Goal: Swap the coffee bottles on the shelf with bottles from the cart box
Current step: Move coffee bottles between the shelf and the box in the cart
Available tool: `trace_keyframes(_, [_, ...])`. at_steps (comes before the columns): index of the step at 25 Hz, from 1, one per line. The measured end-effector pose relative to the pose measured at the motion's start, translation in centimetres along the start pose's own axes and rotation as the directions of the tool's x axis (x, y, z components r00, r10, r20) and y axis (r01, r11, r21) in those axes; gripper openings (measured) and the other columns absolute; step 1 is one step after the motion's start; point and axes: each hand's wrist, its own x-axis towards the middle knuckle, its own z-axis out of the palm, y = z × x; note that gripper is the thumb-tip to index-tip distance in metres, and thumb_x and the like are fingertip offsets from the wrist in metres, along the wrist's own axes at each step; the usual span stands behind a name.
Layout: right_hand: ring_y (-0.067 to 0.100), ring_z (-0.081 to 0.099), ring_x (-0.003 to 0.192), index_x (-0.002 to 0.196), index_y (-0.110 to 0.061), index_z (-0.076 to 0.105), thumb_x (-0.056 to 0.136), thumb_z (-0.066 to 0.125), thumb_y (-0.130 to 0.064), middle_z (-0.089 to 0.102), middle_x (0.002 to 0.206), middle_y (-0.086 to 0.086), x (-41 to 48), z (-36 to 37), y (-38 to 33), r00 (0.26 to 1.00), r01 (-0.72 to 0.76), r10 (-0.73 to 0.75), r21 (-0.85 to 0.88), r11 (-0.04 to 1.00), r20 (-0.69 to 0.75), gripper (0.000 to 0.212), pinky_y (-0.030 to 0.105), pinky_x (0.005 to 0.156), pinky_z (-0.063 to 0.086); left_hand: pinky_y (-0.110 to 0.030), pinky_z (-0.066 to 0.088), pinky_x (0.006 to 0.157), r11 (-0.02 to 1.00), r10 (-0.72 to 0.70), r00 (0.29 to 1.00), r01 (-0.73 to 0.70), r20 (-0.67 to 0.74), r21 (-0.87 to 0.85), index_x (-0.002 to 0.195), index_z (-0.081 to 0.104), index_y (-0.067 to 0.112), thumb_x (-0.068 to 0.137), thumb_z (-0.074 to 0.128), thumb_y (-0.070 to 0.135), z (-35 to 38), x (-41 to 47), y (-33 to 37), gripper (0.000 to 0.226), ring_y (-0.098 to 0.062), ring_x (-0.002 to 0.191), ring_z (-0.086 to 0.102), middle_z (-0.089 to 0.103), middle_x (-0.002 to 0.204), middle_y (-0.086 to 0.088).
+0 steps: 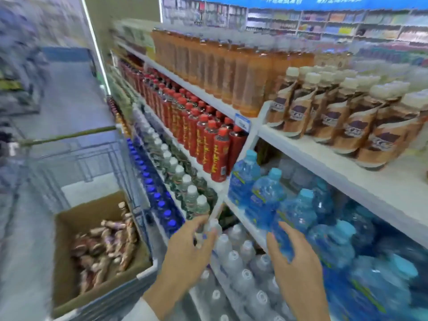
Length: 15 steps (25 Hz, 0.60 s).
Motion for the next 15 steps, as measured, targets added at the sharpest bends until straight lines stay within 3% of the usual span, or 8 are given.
trace_keyframes(2, [0.026,0.066,0.109,0.117,-0.023,0.071,0.091,0.072,-0.028,0.071,0.115,0.003,-0.8,6.8,-0.9,0.998,0.015,-0.013,-0.035,0.999,0.067,0.026,0.032,0.095,0.043,-0.014,0.043,0.088,0.991,-0.125,0.990,0.128,-0.070,0.047,0.128,0.063,0.031,0.094,0.061,0.049,-3.8,-1.1,-5.9,0.039,-0.004,0.102,0.062,0.066,0.120,0.020])
trace_keyframes(4, [0.025,0.067,0.104,0.110,-0.034,0.069,0.093,0.064,-0.033,0.072,0.104,-0.004,-2.1,12.9,-2.1,0.978,-0.009,0.016,-0.033,0.999,0.210,0.017,0.031,0.093,0.043,-0.021,0.047,0.095,0.969,-0.239,0.964,0.245,-0.119,0.033,0.126,0.065,0.027,0.094,0.065,0.042,-7.0,-2.1,-11.4,0.036,-0.006,0.109,0.064,0.068,0.120,0.015])
trace_keyframes(6, [0.023,0.062,0.113,0.118,-0.028,0.066,0.087,0.066,-0.052,0.068,0.115,-0.001,-3.2,19.1,-3.6,0.896,-0.114,0.107,-0.011,0.993,0.430,0.040,0.032,0.095,0.042,-0.028,0.048,0.100,0.926,-0.376,0.918,0.378,-0.123,-0.010,0.124,0.064,0.030,0.093,0.066,0.041,-10.2,-2.6,-16.6,0.033,-0.004,0.113,0.063,0.066,0.119,0.019])
trace_keyframes(8, [0.023,0.063,0.111,0.111,-0.022,0.067,0.072,0.068,-0.069,0.069,0.115,0.007,-3.7,24.6,-3.8,0.888,-0.143,0.142,-0.031,0.989,0.437,0.062,0.032,0.094,0.041,-0.027,0.046,0.101,0.880,-0.472,0.872,0.474,-0.128,-0.011,0.124,0.063,0.033,0.093,0.066,0.041,-12.8,-2.9,-21.1,0.032,-0.001,0.111,0.060,0.063,0.115,0.024])
trace_keyframes(10, [0.024,0.060,0.121,0.124,-0.025,0.063,0.083,0.071,-0.054,0.065,0.128,0.008,-4.2,29.1,-4.4,0.804,-0.170,0.190,-0.089,0.981,0.563,0.051,0.030,0.098,0.041,-0.029,0.046,0.103,0.835,-0.544,0.829,0.550,-0.130,0.006,0.127,0.064,0.028,0.094,0.065,0.041,-14.9,-2.9,-25.5,0.036,-0.005,0.117,0.059,0.064,0.121,0.019])
trace_keyframes(12, [0.023,0.055,0.127,0.140,-0.025,0.051,0.091,0.058,-0.050,0.059,0.136,0.003,-4.2,32.7,-5.0,0.687,-0.133,0.222,-0.181,0.975,0.692,0.055,0.030,0.100,0.041,-0.028,0.049,0.100,0.773,-0.631,0.768,0.634,-0.108,-0.002,0.131,0.063,0.023,0.095,0.064,0.040,-16.6,-2.7,-29.7,0.040,-0.010,0.120,0.060,0.065,0.127,0.012])
trace_keyframes(15, [0.021,0.054,0.128,0.138,-0.028,0.053,0.092,0.057,-0.048,0.059,0.136,0.001,-4.6,36.9,-6.3,0.614,-0.158,0.295,-0.252,0.955,0.732,0.050,0.032,0.105,0.040,-0.024,0.047,0.100,0.659,-0.752,0.656,0.751,-0.066,-0.044,0.134,0.061,0.017,0.096,0.062,0.039,-18.3,-2.1,-34.3,0.044,-0.012,0.118,0.062,0.066,0.129,0.006])
